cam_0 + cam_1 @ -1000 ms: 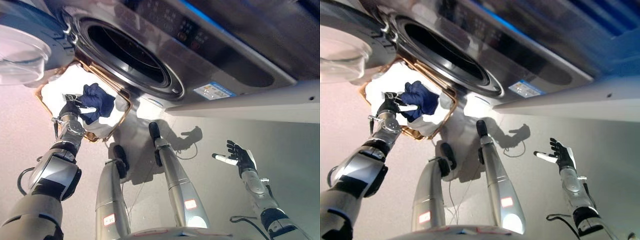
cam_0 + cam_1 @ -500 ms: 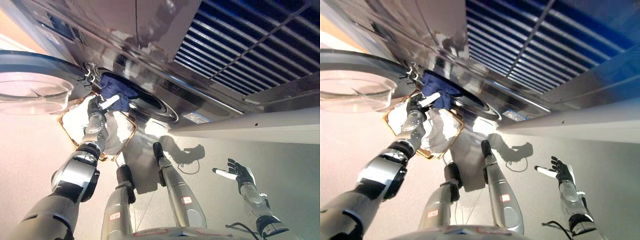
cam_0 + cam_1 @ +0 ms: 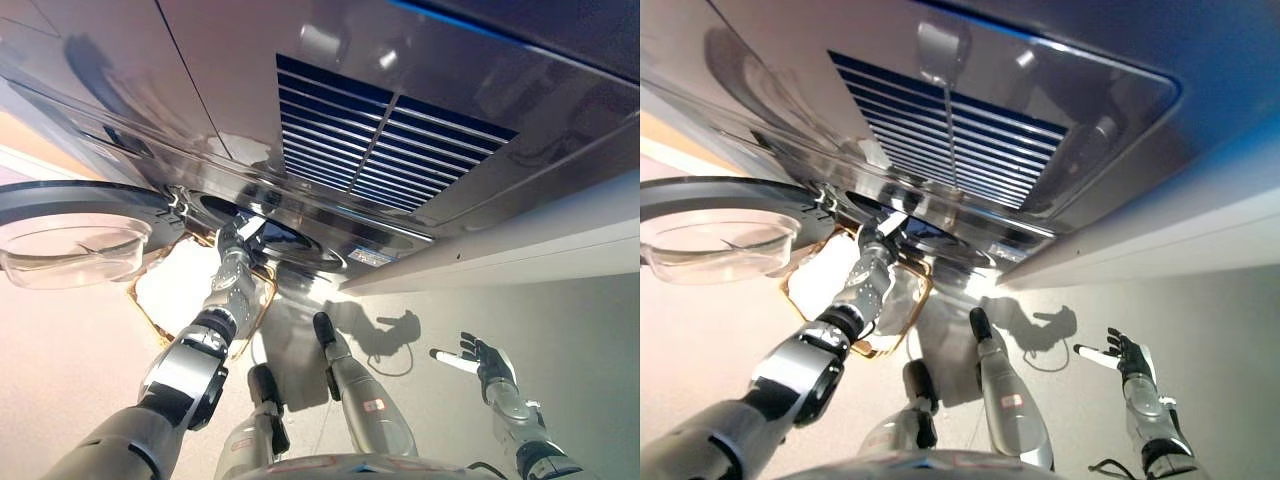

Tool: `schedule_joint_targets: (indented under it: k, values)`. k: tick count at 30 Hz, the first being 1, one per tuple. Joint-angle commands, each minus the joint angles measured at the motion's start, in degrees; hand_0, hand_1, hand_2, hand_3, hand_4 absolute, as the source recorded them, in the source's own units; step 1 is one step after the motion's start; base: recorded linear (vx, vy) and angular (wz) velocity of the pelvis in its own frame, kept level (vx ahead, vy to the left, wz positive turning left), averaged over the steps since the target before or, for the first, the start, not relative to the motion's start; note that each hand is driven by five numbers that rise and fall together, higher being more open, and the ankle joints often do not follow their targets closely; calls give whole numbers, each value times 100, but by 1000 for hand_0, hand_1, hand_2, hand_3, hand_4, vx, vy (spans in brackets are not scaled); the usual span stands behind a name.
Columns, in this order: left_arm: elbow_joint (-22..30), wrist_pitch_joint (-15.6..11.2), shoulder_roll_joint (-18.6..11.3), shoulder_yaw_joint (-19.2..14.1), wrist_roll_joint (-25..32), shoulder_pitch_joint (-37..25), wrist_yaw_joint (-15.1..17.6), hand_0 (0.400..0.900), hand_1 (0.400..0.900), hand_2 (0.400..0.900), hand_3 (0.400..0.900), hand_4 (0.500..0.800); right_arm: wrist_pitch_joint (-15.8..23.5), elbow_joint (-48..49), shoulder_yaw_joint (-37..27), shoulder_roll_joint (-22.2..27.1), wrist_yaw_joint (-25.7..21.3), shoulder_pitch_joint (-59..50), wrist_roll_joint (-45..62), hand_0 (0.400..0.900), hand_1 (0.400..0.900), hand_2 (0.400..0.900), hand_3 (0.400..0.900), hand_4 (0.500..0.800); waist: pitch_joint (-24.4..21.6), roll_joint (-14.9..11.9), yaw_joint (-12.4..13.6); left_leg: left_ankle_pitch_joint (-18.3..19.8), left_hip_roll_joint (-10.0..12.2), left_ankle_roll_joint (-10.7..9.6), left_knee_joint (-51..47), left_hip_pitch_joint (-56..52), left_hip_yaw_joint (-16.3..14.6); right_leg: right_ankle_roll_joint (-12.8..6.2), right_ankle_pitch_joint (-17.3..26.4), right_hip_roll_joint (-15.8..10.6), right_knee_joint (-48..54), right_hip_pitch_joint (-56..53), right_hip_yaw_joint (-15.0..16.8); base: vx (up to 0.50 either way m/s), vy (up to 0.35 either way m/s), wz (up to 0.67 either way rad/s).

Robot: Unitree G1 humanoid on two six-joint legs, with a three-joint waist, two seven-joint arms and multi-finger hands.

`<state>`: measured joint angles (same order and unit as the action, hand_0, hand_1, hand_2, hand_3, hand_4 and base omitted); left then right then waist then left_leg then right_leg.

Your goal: Put the clothes in the basket into the washing machine.

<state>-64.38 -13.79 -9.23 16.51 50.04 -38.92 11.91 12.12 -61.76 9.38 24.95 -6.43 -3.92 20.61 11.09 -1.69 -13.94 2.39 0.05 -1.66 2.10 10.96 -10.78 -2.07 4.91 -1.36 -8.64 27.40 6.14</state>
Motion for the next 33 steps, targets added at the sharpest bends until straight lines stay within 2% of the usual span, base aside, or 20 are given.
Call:
schedule_joint_targets:
  k: [1,4,5,15,33]
  values:
    - [479,-450,203,64,-192,-213,-425,400,400,400,400,500,117,-30,-166,428,-59,585,-111,900,900,900,900,800,-562,163,-130,-200,127,-198,383,421,163,-239,36,14,350,-459,53,0,0,0]
    - [459,-390,213,123,-303,-223,-435,400,400,400,400,500,103,71,-153,473,-40,621,-139,900,900,900,900,800,-620,194,-151,-224,149,-203,335,374,158,-236,27,19,397,-511,33,1,-11,1]
    - [428,-364,222,148,-371,-222,-426,900,900,900,900,800,97,88,-156,485,-40,635,-148,900,900,900,900,800,-641,203,-149,-239,146,-202,326,388,158,-232,38,16,402,-497,31,1,-29,5]
    - [198,-226,183,87,-399,-126,-437,900,900,900,900,800,88,354,-146,541,-32,741,-206,900,900,900,900,800,-713,241,-108,-261,182,-197,280,358,175,-231,25,35,459,-554,-13,-1,-5,2]
    - [649,56,-465,-177,-705,1432,-865,900,900,900,900,800,-72,152,-58,254,141,567,-363,900,900,900,900,800,-1002,144,281,-226,162,-163,200,-307,335,-261,-64,-19,577,-1335,-184,22,6,3]
